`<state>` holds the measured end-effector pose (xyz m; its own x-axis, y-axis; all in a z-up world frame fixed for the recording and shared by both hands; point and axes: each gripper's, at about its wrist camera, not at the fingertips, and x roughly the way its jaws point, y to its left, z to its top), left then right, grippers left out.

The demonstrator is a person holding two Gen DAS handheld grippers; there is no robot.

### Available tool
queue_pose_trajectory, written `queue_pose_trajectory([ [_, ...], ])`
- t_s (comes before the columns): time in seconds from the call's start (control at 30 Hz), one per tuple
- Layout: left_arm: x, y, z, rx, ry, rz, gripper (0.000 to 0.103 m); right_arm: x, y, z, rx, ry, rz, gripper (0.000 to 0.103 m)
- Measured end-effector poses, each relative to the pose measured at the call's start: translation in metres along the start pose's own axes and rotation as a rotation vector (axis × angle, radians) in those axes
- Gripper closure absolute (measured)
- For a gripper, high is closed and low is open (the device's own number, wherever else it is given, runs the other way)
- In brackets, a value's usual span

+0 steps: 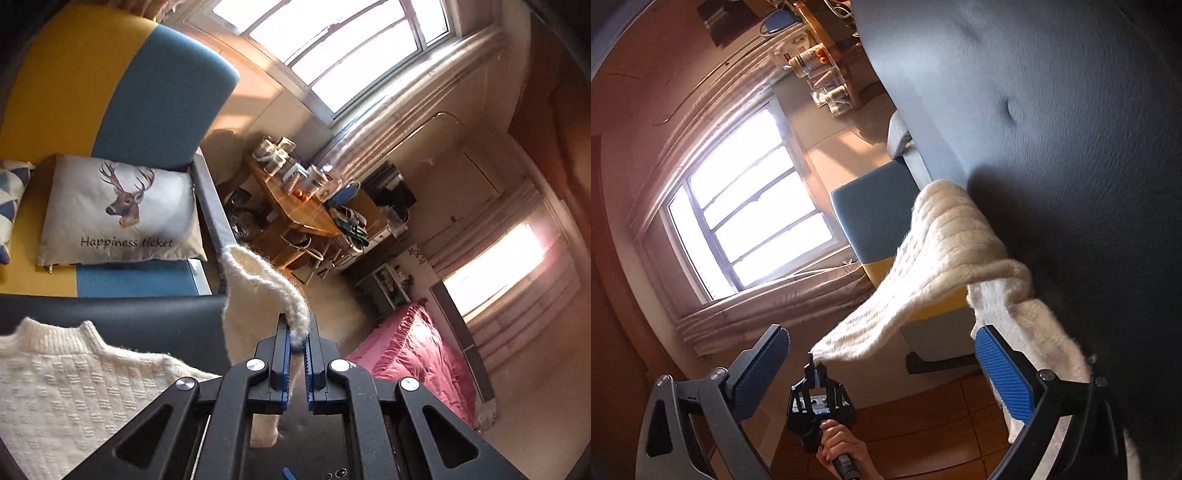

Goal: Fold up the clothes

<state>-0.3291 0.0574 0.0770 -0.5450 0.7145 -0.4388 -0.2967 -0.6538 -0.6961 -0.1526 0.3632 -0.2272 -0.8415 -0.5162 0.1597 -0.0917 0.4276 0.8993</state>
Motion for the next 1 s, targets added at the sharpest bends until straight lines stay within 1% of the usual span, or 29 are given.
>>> queue_pose_trajectory([
  [0.13,-0.036,0.019,0.004,-0.019,-0.037,0.006,0.097,0.040,-0.011,-0.013,0.013,0.035,-0.030,0.000],
  [0.3,-0.070,0.045,-0.001,-0.043,-0.079,-0.023,0.097,0.069,-0.031,-0.018,0.038,-0.004,-0.082,0.000],
  [0.37,-0.083,0.054,-0.003,-0.046,-0.094,-0.022,0.097,0.076,-0.036,-0.015,0.035,-0.025,-0.097,0.000],
  [0.5,-0.109,0.077,-0.011,-0.063,-0.126,-0.016,0.097,0.082,-0.032,-0.004,-0.027,-0.062,-0.158,0.000],
  [0.53,-0.114,0.089,-0.015,-0.074,-0.130,-0.003,0.097,0.084,-0.030,-0.001,-0.043,-0.072,-0.173,0.000],
  [0.6,-0.122,0.115,-0.026,-0.102,-0.132,0.030,0.097,0.088,-0.019,-0.003,-0.136,-0.049,-0.233,0.000],
  [0.67,-0.127,0.148,-0.045,-0.142,-0.117,0.086,0.097,0.091,-0.009,-0.006,-0.234,-0.030,-0.297,0.000],
  [0.7,-0.126,0.168,-0.057,-0.172,-0.100,0.120,0.097,0.093,-0.006,-0.008,-0.276,-0.021,-0.316,0.000],
  [0.87,-0.119,0.266,-0.121,-0.332,0.002,0.286,0.097,0.105,-0.011,-0.015,-0.360,0.059,-0.436,0.000],
  [0.93,-0.116,0.292,-0.142,-0.373,0.031,0.331,0.097,0.110,-0.010,-0.018,-0.397,0.066,-0.468,0.000],
  [1.0,-0.115,0.307,-0.155,-0.392,0.049,0.349,0.097,0.113,-0.009,-0.020,-0.419,0.073,-0.496,0.000],
])
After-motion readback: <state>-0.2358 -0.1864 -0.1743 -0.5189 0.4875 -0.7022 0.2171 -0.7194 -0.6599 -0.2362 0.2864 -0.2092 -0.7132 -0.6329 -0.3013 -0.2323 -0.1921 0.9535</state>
